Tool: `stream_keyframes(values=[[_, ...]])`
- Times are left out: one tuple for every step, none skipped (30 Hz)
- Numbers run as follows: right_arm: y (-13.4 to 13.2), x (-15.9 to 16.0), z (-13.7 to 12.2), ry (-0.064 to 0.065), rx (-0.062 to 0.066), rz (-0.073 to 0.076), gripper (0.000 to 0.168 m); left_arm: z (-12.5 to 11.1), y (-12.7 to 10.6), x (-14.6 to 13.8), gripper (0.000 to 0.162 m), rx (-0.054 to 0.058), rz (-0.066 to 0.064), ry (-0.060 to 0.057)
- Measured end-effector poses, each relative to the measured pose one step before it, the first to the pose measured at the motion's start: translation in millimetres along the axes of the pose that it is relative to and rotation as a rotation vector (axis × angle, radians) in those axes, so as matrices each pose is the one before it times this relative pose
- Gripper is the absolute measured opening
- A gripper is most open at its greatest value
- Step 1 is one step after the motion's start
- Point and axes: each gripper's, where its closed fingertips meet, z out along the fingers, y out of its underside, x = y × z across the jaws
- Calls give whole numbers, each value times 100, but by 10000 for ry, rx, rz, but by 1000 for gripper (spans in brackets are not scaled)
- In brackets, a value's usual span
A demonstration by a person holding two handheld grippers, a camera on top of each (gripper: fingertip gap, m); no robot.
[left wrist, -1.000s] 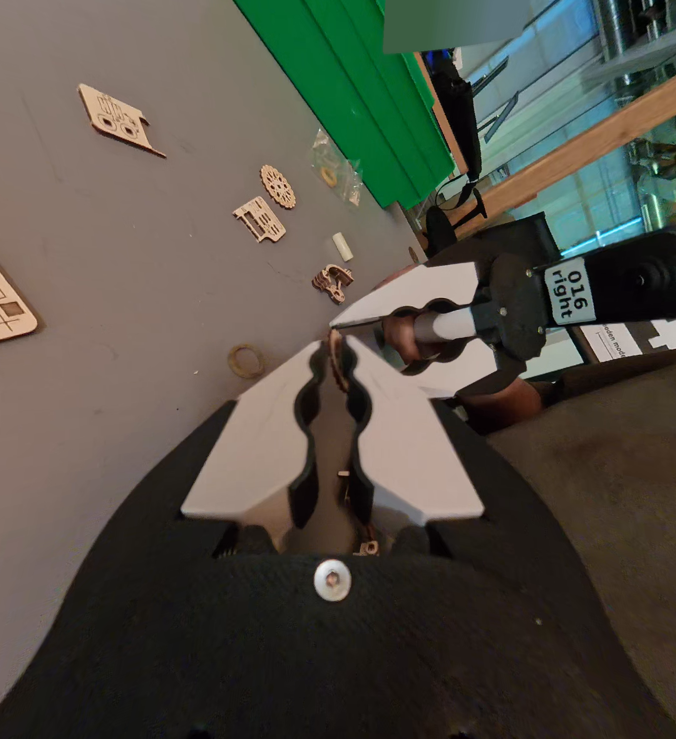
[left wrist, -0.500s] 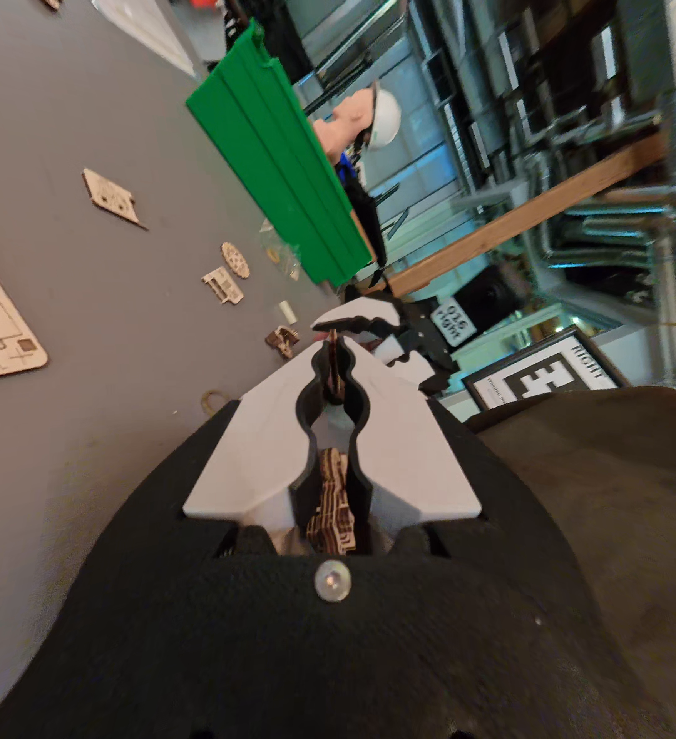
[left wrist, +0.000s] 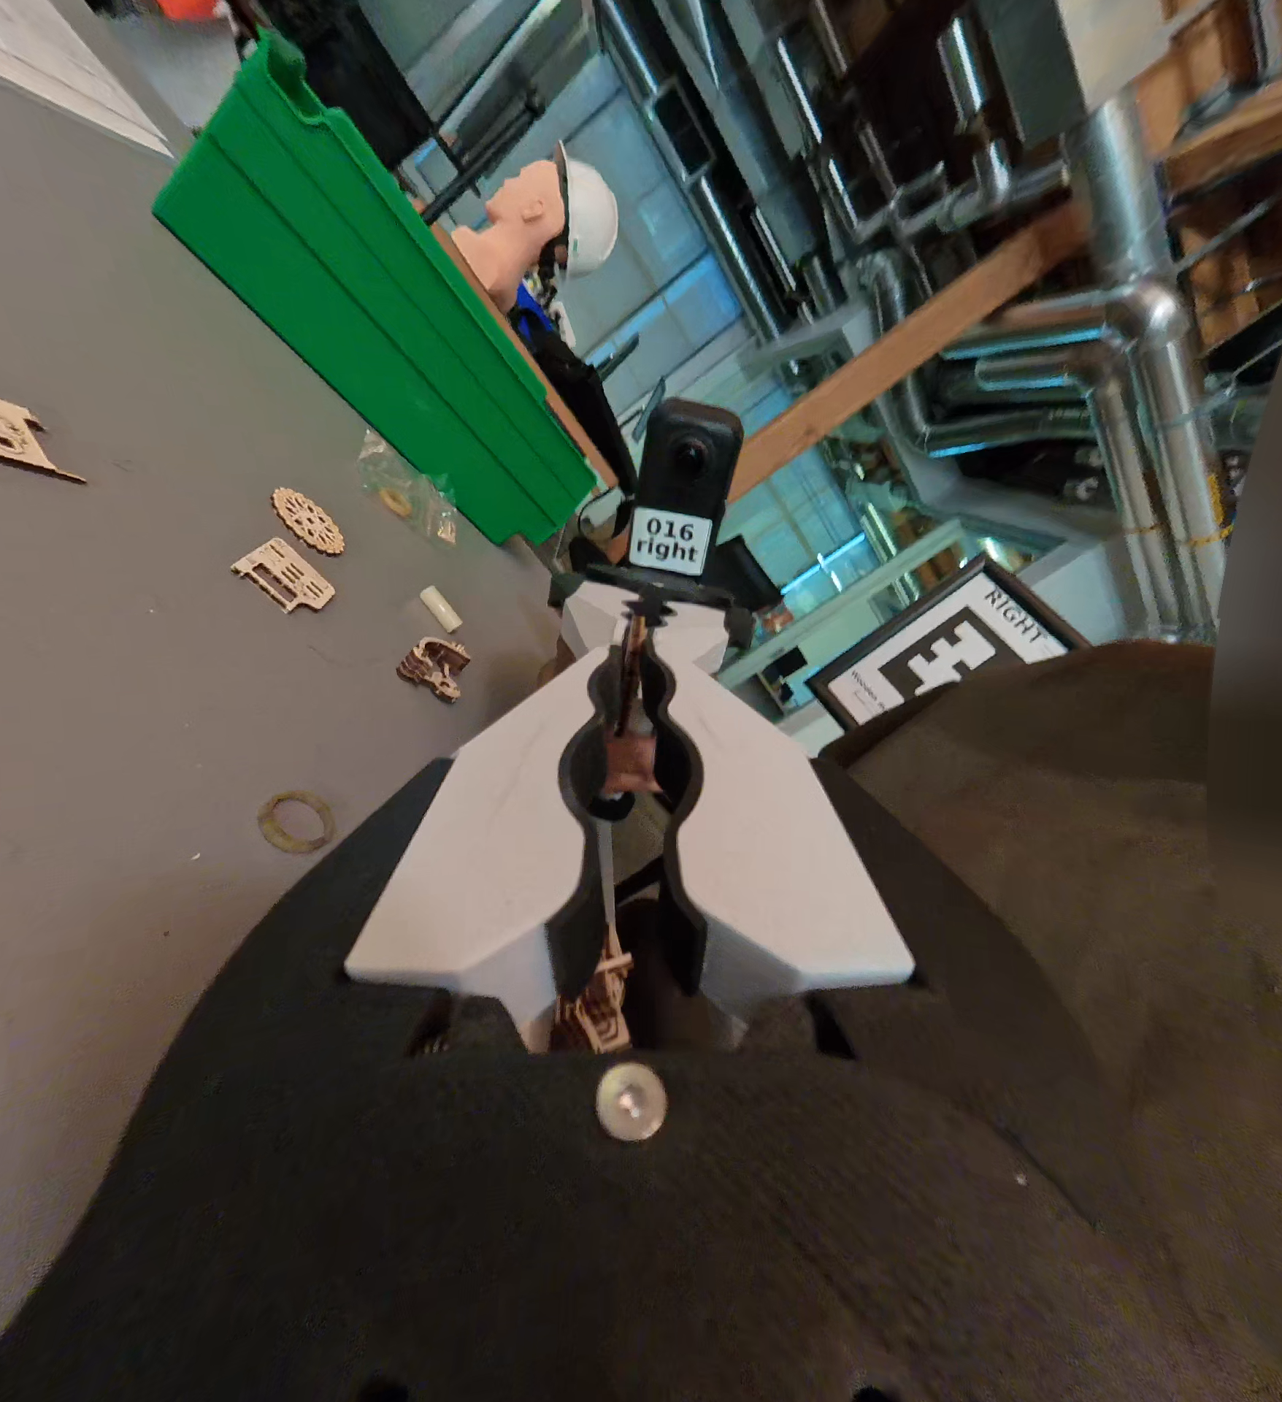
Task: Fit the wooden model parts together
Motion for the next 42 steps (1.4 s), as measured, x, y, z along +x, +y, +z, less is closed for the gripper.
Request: stream_keyframes(values=[[185,-126,125,-53,-99,36,2,-169,252,76,1,-307,110,-34],[184,-166,149,-78,-82,27,1,-197,316,65,1,-366,60,-39],[159,-125,166,-57,-64,32,2,-218,325,88,0,-362,76,-24],[107,6,170,20,-45,18,2,-206,289,8,0,-278,121,-88],[127,114,147,74,-80,-48,3,-178,216,-100,0,-188,133,-164],[50,299,56,211,-119,-198,4,-147,61,-164,0,-94,152,-215],[-175,576,-145,446,-77,-381,4,-108,-40,-357,0,-35,156,-359],[-390,749,-325,600,-8,-559,4,-207,-296,-583,0,144,75,-462],[-297,888,-326,716,-79,-675,9,-378,-559,-646,0,342,-78,-381],[64,1026,-190,798,-275,-694,13,-492,-650,-629,0,420,-289,-214],[389,934,86,755,-437,-624,15,-540,-633,-784,0,406,-404,-199],[658,600,350,582,-547,-539,16,-504,-457,-828,0,288,-356,-191],[916,362,601,460,-670,-409,17,-367,-213,-783,0,104,-248,-199],[1107,103,789,307,-770,-307,18,-248,-117,-749,0,51,-141,-284],[1012,37,845,270,-691,-223,20,-115,-20,-543,0,5,-19,-273],[677,50,758,289,-448,-167,21,18,128,-328,0,-80,64,-218],[372,-83,602,180,-258,-149,22,108,165,-296,0,-84,108,-252],[224,-85,469,144,-183,-113,23,134,194,-236,0,-76,133,-233],[55,-35,290,144,-91,-119,20,170,256,-102,0,-119,111,-129],[7,39,134,180,-77,-190,14,168,240,-52,0,-121,75,-79],[5,-10,58,127,-57,-279,1,127,173,-24,0,-75,46,-54],[2,-79,20,38,-42,-232,0,111,117,-23,0,-46,12,-21],[14,-10,-27,5,-61,-110,0,80,68,20,0,-18,-17,28],[13,140,-92,41,-11,-1,0,68,29,29,0,14,-51,40],[-300,291,-288,102,275,61,0,57,14,-14,0,26,-56,9],[-777,288,-547,55,594,145,0,69,40,-64,0,18,-31,-25],[-1127,37,-712,-135,746,184,0,95,71,-42,0,10,-8,-31],[-1339,-201,-738,-278,802,169,0,125,96,46,0,-5,1,0],[-1256,-237,-638,-244,707,160,0,186,145,97,0,-25,3,13],[-898,-184,-408,-155,469,150,0,233,164,176,0,-32,23,46],[-496,-300,-185,-197,249,89,0,261,186,240,0,-33,16,72],[-156,-307,-24,-148,111,48,0,291,150,374,0,6,-14,161],[166,-99,78,5,-39,21,0,268,74,433,0,53,-112,217],[284,-51,104,44,-90,-41,0,236,53,466,0,70,-203,284],[277,7,91,99,-87,-80,0,207,58,442,0,74,-264,309],[126,60,10,139,-33,-110,0,182,30,354,0,97,-283,268],[-63,-38,-60,84,26,-146,0,120,26,60,0,79,-256,101],[-114,-79,-74,55,6,-150,0,53,14,142,0,54,-172,166],[-163,-47,-86,80,30,-155,0,10,-43,185,0,44,-179,197],[-199,-50,-91,80,68,-153,0,-31,-75,227,0,52,-156,214],[-177,-48,-87,88,52,-157,0,-32,-58,230,0,41,-129,219],[-145,-14,-67,114,41,-161,0,-20,-71,186,0,61,-143,173]])
